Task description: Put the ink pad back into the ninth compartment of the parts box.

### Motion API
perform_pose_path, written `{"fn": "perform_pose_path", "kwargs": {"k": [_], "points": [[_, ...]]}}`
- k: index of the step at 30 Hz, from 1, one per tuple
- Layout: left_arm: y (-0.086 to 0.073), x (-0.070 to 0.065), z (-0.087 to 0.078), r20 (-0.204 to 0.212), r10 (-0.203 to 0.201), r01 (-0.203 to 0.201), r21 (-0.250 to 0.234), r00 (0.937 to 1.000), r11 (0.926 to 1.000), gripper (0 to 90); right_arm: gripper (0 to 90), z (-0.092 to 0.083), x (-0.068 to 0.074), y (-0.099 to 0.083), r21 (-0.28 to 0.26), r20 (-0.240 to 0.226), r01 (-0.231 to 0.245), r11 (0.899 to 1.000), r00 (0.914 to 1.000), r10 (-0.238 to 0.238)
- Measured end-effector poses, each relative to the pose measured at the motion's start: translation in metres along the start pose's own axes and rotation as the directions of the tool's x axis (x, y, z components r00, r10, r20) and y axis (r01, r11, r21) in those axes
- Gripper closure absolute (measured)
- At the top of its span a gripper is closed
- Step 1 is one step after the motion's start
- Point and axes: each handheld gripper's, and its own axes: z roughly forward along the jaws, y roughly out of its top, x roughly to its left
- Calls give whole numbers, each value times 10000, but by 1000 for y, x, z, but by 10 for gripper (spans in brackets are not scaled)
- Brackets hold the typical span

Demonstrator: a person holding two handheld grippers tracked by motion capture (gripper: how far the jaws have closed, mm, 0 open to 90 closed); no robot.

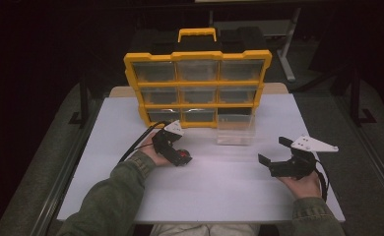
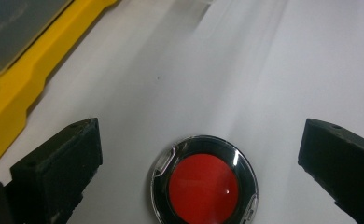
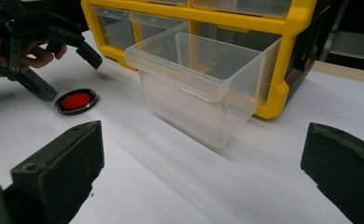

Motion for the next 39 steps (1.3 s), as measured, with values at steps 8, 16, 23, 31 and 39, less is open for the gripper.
{"fn": "perform_pose_path", "kwargs": {"k": [8,16,23,31,39], "points": [[-8,1,8,32,16,-17,410,10000,9992,0,0,1,0,-1,72,-16,-6,10000,10000,6],[-11,0,11,170,2,-12,610,9999,9981,46,0,0,1,0,14,-53,16,10000,10000,-16],[-14,1,12,40,-76,74,637,10000,9979,65,0,-1,0,0,-41,-35,24,10000,10000,-24],[-18,1,12,-72,-57,61,644,10000,9979,109,0,0,0,0,-10,-14,42,10000,10000,-42],[-19,1,10,-122,-1,8,617,9999,9981,173,0,1,0,-1,66,-40,74,10000,10000,-74]]}}
